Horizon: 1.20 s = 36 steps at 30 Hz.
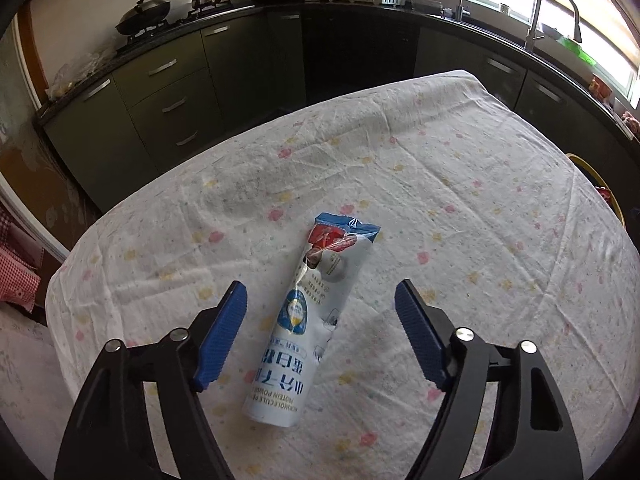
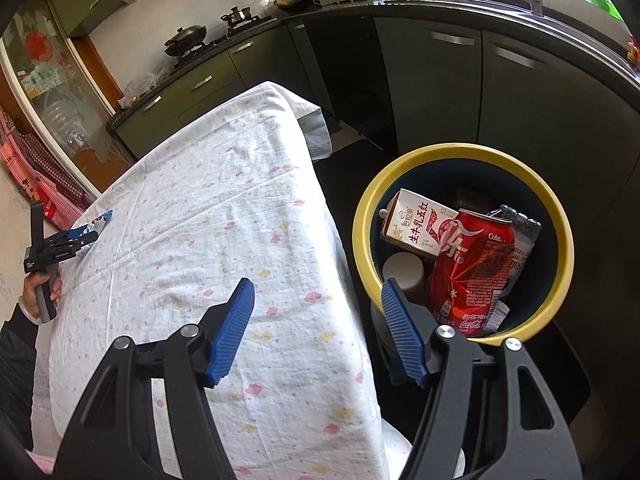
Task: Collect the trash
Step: 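Grasp the white-and-blue squeeze tube with the left gripper and lift it, then carry the squeeze tube over the yellow bin and open the left gripper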
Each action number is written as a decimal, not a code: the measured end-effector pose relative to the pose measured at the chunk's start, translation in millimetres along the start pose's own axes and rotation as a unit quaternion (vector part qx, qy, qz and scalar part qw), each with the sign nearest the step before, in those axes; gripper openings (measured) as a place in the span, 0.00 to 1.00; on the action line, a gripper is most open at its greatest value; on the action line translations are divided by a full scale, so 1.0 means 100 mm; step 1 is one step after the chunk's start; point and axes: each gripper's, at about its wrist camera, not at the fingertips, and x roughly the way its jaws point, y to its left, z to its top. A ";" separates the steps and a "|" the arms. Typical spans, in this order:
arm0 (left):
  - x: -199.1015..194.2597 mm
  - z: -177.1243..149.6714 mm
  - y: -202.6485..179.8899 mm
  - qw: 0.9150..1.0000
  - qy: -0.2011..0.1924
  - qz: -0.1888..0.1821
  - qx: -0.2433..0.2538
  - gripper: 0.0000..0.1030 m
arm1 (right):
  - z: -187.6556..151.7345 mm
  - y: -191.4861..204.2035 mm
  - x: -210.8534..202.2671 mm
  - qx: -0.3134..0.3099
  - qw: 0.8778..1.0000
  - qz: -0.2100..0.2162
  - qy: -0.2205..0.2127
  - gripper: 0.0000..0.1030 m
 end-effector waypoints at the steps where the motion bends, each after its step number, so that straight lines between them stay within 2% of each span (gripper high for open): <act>1: 0.01 0.00 0.00 1.000 0.002 -0.003 0.000 0.62 | 0.00 0.00 0.00 0.000 1.000 0.000 0.000 0.61; 6: 0.04 0.00 -0.06 1.000 0.006 -0.008 0.005 0.46 | 0.00 0.01 -0.01 -0.001 1.000 0.002 -0.001 0.61; 8: 0.03 0.01 -0.09 1.000 0.008 -0.007 0.006 0.31 | -0.01 0.02 -0.02 -0.001 1.000 0.003 -0.002 0.61; 10: 0.02 0.02 -0.13 1.000 0.010 -0.010 0.006 0.23 | -0.02 0.01 -0.04 0.000 1.000 0.005 -0.003 0.61; 19: -0.15 -0.02 -0.61 0.999 0.011 -0.023 0.023 0.22 | -0.06 -0.12 -0.17 0.011 1.000 0.012 -0.016 0.61; 23: -0.31 0.06 -1.09 0.998 0.003 -0.041 0.046 0.22 | -0.08 -0.21 -0.27 0.016 0.999 0.014 -0.027 0.61; 28: -0.43 0.30 -1.94 0.993 -0.006 -0.093 0.073 0.22 | -0.10 -0.42 -0.43 0.029 0.998 0.008 -0.047 0.61; 32: -0.40 0.59 -2.74 0.983 -0.006 -0.153 0.105 0.22 | -0.16 -0.70 -0.60 0.044 0.997 -0.011 -0.064 0.61; 36: -0.28 0.85 -3.49 0.970 -0.003 -0.194 0.146 0.22 | -0.24 -1.04 -0.76 0.067 0.994 -0.037 -0.079 0.61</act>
